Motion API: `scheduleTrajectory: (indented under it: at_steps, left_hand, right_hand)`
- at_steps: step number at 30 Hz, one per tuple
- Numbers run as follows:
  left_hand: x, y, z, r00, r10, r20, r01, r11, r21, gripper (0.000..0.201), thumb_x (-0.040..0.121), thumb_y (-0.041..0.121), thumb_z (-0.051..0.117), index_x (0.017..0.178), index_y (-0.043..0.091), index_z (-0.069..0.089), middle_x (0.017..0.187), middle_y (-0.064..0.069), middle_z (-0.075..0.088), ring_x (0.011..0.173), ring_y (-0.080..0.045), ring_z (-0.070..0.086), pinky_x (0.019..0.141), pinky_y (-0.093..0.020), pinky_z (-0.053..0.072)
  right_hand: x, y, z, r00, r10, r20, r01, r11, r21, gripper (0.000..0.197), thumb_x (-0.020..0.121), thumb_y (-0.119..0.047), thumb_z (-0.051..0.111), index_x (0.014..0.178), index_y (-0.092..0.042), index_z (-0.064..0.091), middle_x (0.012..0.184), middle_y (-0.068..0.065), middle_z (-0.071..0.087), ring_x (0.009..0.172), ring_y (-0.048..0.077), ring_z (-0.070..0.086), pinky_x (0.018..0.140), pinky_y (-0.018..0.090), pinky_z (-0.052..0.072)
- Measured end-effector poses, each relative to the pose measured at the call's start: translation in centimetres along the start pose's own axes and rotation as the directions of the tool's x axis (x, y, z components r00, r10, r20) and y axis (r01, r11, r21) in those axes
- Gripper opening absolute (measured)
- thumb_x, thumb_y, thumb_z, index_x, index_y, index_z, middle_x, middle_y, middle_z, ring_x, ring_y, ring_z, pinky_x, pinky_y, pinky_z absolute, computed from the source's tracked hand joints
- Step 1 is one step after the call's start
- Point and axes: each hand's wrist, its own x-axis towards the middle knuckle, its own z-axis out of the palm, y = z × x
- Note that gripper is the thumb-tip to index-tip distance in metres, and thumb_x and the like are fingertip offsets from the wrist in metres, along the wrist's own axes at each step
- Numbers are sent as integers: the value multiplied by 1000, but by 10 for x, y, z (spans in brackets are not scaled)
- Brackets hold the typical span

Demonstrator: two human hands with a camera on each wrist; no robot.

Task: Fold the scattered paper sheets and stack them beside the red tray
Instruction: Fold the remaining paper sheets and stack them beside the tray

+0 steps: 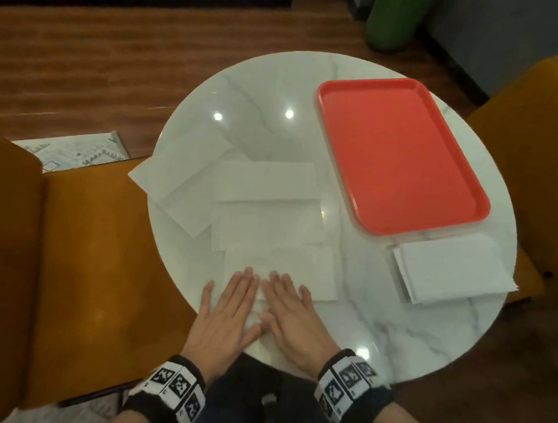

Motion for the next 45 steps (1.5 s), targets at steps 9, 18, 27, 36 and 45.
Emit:
scheduleTrajectory:
  at_steps: [9,18,27,36,45]
  left_hand:
    - [-1,-2,2,1000,-5,12,5,999,-49,75,96,65,10,152,20,-11,161,0,-10,148,-18,-3,117,-53,-2]
    - [15,21,-22,998,-69,-7,68,996,-60,72,84,61,37,145,23,33,142,-8,46,126,-26,49,96,-56,40]
    - [59,64,-68,994,-5,-111,-36,931,-363,20,95,26,53,111,28,66,93,7,72,85,-14,67,84,-30,41]
    - [113,133,-122,996,80,35,-16,562,-827,20,89,35,65,104,23,70,90,2,73,87,-11,68,80,-25,49]
    - [92,119,-107,983,-171,72,147,485,-862,15,90,11,62,94,23,71,81,-3,74,76,-19,70,69,-12,49]
  right_hand:
    - [-41,79,-15,980,195,-47,-200,968,-154,58,91,-55,-2,144,-37,-17,150,-21,-25,140,-3,-22,115,36,-17]
    - [-34,78,-24,907,28,-420,-106,981,-164,24,85,-34,47,89,-24,68,106,-5,68,93,19,65,94,41,30]
    - [-64,78,-91,885,294,-360,-13,791,612,28,80,-56,61,100,-37,65,105,-21,65,110,2,54,100,31,36]
    - [-124,151,-158,733,584,-350,15,500,866,9,87,-10,65,93,-7,71,91,5,74,87,19,69,80,34,52]
    - [-134,260,-185,513,829,-224,-102,318,943,17,91,-11,59,103,0,66,102,16,67,88,25,60,67,33,50]
